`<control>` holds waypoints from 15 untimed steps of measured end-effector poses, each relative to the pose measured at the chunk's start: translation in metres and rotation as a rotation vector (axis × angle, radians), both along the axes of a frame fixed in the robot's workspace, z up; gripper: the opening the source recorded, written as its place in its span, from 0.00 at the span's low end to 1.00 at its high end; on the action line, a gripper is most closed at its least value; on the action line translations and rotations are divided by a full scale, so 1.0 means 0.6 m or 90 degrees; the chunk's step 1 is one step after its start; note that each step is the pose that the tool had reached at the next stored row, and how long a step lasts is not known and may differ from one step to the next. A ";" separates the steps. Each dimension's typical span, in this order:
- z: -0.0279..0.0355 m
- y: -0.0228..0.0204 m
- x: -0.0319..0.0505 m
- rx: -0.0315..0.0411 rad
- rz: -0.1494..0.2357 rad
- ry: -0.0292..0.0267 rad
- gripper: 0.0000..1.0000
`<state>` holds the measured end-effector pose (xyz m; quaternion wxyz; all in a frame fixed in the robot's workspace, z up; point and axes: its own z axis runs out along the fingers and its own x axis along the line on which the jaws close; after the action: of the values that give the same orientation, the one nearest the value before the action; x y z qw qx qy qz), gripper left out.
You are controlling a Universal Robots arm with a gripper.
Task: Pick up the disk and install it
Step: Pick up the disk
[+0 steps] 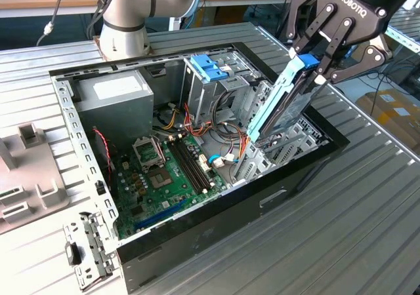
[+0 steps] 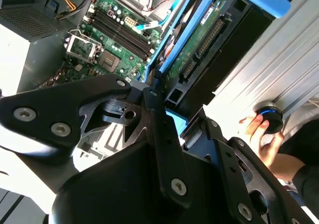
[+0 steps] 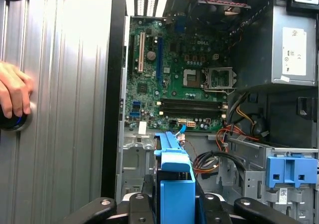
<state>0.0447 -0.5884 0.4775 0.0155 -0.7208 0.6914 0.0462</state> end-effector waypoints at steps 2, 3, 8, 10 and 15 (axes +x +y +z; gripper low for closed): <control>0.000 0.0000 0.002 0.0000 0.000 0.0000 0.37; 0.000 0.0000 0.003 -0.0001 0.000 0.0000 0.37; 0.000 0.0000 0.007 -0.0001 0.000 0.0000 0.37; -0.001 0.0000 0.009 0.0000 0.000 0.0000 0.37; -0.001 0.0000 0.014 -0.0001 0.000 0.0000 0.37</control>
<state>0.0533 -0.5884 0.4769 0.0155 -0.7208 0.6915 0.0461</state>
